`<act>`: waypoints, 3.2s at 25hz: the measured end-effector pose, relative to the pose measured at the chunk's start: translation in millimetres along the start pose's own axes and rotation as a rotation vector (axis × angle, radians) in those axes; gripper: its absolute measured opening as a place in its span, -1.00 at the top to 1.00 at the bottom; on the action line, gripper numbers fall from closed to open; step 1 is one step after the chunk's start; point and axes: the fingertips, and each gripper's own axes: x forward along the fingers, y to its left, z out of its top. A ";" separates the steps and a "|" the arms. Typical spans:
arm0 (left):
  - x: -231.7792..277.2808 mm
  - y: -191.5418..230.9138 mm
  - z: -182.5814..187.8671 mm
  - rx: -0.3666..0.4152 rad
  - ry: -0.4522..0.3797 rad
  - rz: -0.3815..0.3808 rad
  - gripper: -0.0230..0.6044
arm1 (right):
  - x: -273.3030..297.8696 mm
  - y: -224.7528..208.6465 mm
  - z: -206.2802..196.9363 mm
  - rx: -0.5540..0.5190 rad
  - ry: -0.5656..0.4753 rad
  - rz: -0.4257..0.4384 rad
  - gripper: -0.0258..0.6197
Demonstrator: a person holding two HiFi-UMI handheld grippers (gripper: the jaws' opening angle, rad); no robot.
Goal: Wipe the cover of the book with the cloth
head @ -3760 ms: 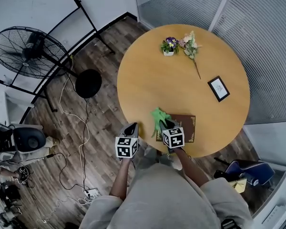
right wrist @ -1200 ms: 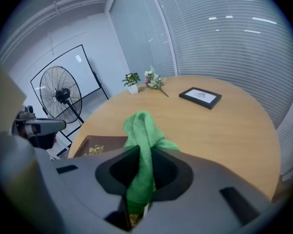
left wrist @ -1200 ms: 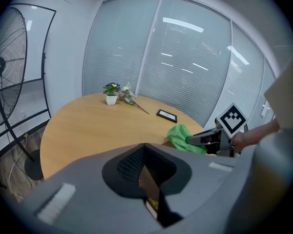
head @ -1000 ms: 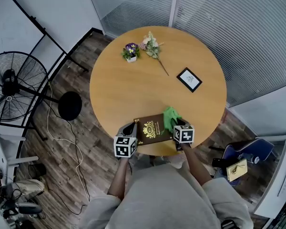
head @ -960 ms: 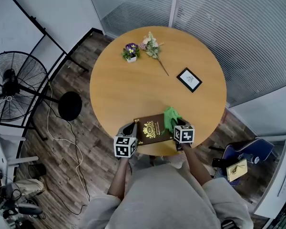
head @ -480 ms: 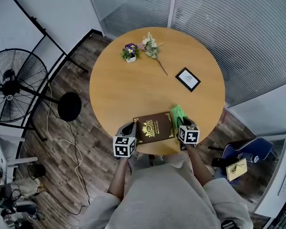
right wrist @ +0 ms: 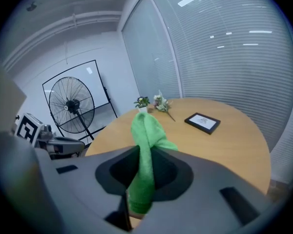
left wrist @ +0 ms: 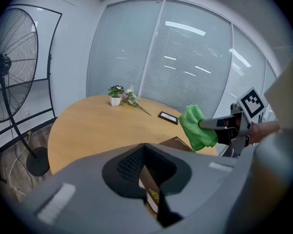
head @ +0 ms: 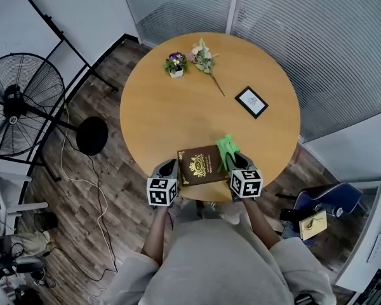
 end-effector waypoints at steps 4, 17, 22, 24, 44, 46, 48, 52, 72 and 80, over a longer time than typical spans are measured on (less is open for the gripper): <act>-6.0 4.7 -3.7 -0.014 -0.006 0.017 0.90 | 5.6 30.0 4.0 -0.018 -0.006 0.061 0.70; -42.3 41.1 -20.8 -0.076 -0.022 0.118 0.90 | 31.0 118.1 -11.8 -0.115 0.068 0.249 0.70; -53.1 53.2 -24.6 -0.088 -0.029 0.142 0.90 | 40.4 147.5 -19.5 -0.141 0.093 0.300 0.69; -56.1 56.2 -27.0 -0.094 -0.028 0.149 0.90 | 44.3 156.0 -24.6 -0.144 0.108 0.315 0.70; -57.7 62.6 -36.3 -0.108 -0.013 0.153 0.90 | 88.7 164.9 -98.3 -0.150 0.307 0.307 0.70; -55.4 60.5 -34.5 -0.106 -0.015 0.147 0.90 | 88.0 164.7 -98.0 -0.152 0.310 0.309 0.70; -53.6 58.3 -32.5 -0.102 -0.016 0.141 0.90 | 87.2 164.5 -97.9 -0.151 0.311 0.309 0.70; -50.4 54.9 -29.3 -0.092 -0.013 0.132 0.90 | 85.6 160.2 -96.9 -0.146 0.307 0.299 0.69; -10.7 17.5 -9.9 -0.021 0.008 0.031 0.90 | 66.9 74.5 -87.1 -0.065 0.273 0.156 0.70; 4.9 0.6 -2.7 0.011 0.019 -0.015 0.90 | 55.9 38.0 -85.6 -0.023 0.258 0.088 0.70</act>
